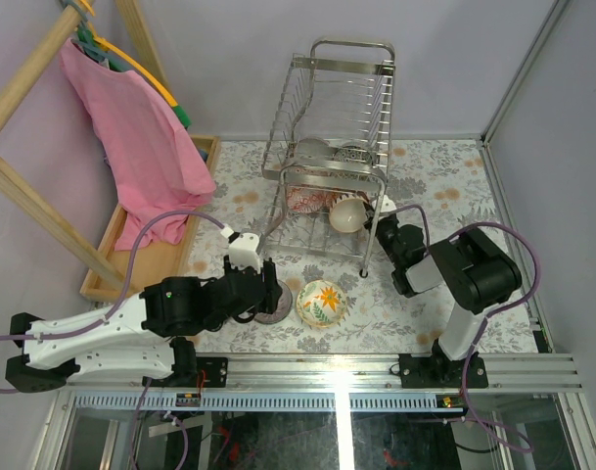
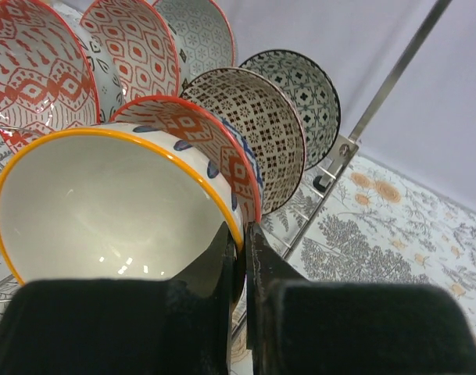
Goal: Load the bowls into the dish rack
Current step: Adjust the dish rack at the center of the board.
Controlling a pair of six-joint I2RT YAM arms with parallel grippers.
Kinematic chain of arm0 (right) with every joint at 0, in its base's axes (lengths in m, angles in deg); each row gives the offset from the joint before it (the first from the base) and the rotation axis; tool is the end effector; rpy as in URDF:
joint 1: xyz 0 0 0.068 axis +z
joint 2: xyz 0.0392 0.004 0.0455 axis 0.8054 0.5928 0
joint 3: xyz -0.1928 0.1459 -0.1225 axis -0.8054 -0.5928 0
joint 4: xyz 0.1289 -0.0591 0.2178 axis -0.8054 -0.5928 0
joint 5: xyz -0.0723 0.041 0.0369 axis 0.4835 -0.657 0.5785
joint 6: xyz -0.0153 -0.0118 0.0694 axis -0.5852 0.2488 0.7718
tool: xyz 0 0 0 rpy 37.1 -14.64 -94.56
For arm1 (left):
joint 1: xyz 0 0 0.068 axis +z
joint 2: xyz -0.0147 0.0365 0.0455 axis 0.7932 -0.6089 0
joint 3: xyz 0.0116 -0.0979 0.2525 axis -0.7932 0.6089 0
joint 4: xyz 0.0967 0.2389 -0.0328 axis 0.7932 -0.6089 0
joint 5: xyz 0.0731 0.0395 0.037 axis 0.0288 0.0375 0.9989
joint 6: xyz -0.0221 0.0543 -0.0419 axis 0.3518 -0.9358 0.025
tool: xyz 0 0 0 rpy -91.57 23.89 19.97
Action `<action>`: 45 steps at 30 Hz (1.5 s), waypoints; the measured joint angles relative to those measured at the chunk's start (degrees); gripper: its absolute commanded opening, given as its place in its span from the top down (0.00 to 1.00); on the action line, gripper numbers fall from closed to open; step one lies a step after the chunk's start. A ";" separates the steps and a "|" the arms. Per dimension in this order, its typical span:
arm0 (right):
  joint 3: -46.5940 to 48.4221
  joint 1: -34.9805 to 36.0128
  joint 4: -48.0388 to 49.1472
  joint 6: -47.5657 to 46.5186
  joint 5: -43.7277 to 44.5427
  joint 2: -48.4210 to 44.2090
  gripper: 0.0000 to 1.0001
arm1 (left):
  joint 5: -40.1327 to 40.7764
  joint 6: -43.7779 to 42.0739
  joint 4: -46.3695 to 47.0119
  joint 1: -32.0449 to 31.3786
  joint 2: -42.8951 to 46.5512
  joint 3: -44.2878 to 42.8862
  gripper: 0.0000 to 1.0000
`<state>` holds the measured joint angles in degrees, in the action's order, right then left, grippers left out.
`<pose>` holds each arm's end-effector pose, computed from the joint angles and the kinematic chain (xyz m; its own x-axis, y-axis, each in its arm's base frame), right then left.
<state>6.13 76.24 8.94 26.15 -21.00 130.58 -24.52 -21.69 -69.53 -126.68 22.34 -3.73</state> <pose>0.2935 0.1245 0.1666 0.2660 -0.1858 -0.9459 -0.3582 0.8920 -0.2759 0.0812 -0.1662 0.3107 -0.6424 0.0425 -0.7652 0.3351 0.9135 -0.2306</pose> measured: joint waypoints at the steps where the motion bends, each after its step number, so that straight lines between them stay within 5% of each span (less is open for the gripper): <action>1: 0.13 0.28 0.02 -0.63 0.09 0.07 1.00 | 0.00 -0.11 0.04 0.07 -0.07 -0.02 0.45; 36: -0.61 19.37 6.43 -26.05 14.97 2.89 0.99 | -0.90 -0.85 3.32 0.76 -0.79 -0.02 0.45; 45: -1.86 21.84 6.78 -33.51 14.23 2.23 0.90 | -1.25 -1.36 4.37 0.76 -1.40 -0.02 0.45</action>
<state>4.27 98.07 15.71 -7.36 -6.77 132.81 -25.77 -23.04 -65.16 -125.92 20.94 -3.75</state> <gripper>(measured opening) 0.090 0.552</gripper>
